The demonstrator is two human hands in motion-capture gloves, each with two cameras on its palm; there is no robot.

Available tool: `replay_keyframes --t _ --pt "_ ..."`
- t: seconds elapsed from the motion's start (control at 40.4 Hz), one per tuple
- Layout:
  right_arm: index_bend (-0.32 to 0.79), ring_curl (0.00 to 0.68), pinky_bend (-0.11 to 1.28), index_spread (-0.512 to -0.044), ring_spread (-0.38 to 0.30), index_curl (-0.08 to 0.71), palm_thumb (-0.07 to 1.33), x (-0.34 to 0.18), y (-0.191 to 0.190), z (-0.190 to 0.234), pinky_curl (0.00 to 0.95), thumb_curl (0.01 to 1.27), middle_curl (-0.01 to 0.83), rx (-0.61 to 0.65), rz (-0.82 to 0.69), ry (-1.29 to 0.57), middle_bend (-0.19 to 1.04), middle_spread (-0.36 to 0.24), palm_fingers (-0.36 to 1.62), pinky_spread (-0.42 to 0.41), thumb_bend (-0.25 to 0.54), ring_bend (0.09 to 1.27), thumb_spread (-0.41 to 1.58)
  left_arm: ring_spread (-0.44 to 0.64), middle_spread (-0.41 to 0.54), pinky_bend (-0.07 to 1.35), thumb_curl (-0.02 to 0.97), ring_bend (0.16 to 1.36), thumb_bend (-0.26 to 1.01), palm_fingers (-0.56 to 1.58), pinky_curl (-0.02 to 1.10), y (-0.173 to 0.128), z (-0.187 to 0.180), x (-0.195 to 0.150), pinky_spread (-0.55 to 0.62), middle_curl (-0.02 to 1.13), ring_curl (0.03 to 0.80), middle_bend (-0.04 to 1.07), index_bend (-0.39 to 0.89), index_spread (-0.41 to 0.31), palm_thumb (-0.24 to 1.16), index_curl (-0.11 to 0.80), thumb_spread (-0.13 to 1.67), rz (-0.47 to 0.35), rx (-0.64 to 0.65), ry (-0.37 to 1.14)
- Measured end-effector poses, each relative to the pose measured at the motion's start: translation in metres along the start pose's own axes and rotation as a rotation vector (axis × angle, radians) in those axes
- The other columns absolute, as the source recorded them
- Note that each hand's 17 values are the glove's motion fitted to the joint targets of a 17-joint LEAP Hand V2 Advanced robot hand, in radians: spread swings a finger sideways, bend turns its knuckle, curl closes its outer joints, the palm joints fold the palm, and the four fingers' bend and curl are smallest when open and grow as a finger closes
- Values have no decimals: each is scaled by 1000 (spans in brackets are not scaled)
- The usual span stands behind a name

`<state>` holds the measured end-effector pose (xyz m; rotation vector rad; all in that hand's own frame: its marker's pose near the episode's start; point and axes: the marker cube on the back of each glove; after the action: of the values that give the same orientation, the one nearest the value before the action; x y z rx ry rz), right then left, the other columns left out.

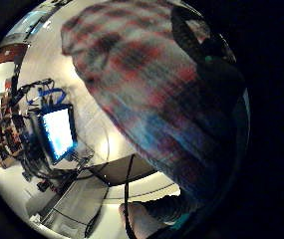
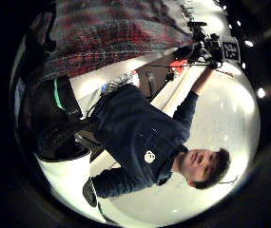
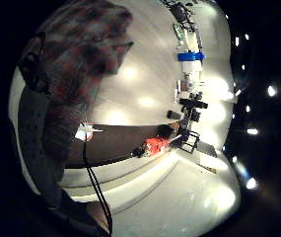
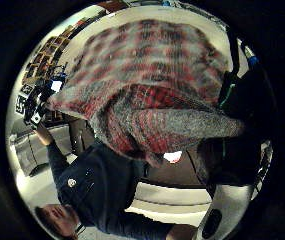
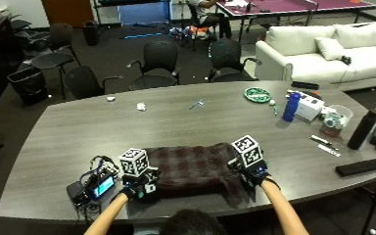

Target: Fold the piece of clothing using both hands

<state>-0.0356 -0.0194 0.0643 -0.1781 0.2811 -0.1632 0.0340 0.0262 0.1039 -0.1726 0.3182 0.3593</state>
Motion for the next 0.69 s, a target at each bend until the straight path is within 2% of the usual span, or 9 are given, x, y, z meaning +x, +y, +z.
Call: replay_keyframes --t 0.099,0.173,0.248,0.347,0.421,0.52,0.62,0.669,0.694 --pt "155 447 564 -274 -272 383 1007 12 -9 -34 370 515 488 -25 73 28 294 -243 1267 -383 -24 655 850 -102 -227 79 458 265 -9 1042 239 -3 -33 1 -55 509 305 488 369 -244 767 513 1127 -16 82 28" --pt "153 449 560 -274 -273 386 1002 22 -39 -46 370 527 492 -47 152 44 295 -243 1263 -383 -26 654 824 -121 -232 64 483 270 -14 1051 223 -26 -51 -9 -47 527 318 521 399 -253 763 532 1088 -81 115 28" --pt "156 449 562 -278 -271 389 1004 29 -88 -49 372 533 495 -119 222 61 298 -249 1258 -383 -22 641 826 -136 -234 71 503 279 -18 1047 212 -63 -63 -31 -45 540 329 539 409 -257 752 545 1062 -227 90 -8" --pt "161 450 556 -280 -269 393 999 19 -130 -53 370 539 496 -194 294 38 289 -251 1254 -384 -25 636 825 -147 -236 76 527 286 -19 1035 201 -101 -61 -54 -40 555 343 551 423 -261 739 560 1038 -489 -69 -3" --pt "157 450 551 -281 -268 395 1007 10 -159 -43 370 541 499 -166 282 -29 293 -252 1258 -384 -19 631 834 -125 -238 -5 537 273 -22 914 160 -130 -45 -74 31 576 352 594 474 -263 718 582 1043 -567 -128 53" --pt "164 451 542 -282 -263 399 1000 4 -185 -26 368 546 501 -90 292 -88 291 -253 1247 -377 -26 619 825 -106 -236 9 548 281 -15 853 127 -156 -23 -100 88 585 360 610 513 -261 710 598 1065 -605 -123 85" --pt "135 443 517 -277 -255 391 968 13 -188 -22 366 545 495 58 388 -74 266 -225 1115 -345 -31 567 852 -38 -174 110 539 339 -13 639 139 -161 -12 -117 164 551 384 447 428 -215 688 573 1135 -667 -52 99" --pt "120 430 519 -270 -244 382 947 20 -178 -25 366 537 490 103 428 -65 244 -213 1056 -327 -29 527 904 10 -123 147 524 375 -24 521 151 -158 -14 -120 211 526 394 325 401 -192 650 564 1177 -661 22 110" --pt "117 431 514 -268 -242 378 938 24 -171 -26 367 535 488 116 443 -63 237 -209 1056 -317 -28 519 925 28 -107 155 519 384 -23 510 156 -156 -17 -120 226 524 397 304 393 -182 640 559 1193 -648 68 115"
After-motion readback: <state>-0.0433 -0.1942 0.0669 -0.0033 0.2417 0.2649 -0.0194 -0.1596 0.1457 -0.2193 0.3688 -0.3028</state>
